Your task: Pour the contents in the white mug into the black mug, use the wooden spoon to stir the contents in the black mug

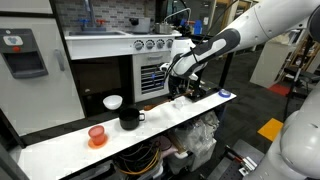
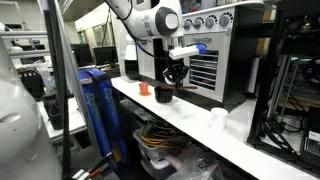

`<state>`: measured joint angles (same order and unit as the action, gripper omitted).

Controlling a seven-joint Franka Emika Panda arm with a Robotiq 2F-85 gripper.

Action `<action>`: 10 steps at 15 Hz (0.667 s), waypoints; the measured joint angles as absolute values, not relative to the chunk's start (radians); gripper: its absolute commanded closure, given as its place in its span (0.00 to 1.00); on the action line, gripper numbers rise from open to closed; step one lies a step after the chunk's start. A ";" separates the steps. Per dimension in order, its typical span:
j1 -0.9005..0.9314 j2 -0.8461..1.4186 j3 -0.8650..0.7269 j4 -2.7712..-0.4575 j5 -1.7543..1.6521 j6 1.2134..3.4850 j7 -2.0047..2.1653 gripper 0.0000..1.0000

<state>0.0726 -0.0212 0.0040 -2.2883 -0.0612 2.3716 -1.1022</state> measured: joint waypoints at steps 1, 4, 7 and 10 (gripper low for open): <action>0.068 -0.021 -0.001 -2.301 -0.060 2.395 -1.102 0.96; 0.057 -0.021 -0.011 -2.341 -0.052 2.456 -1.101 0.96; 0.053 -0.019 -0.018 -2.377 -0.052 2.513 -1.096 0.96; 0.048 -0.017 -0.020 -2.406 -0.052 2.556 -1.087 0.96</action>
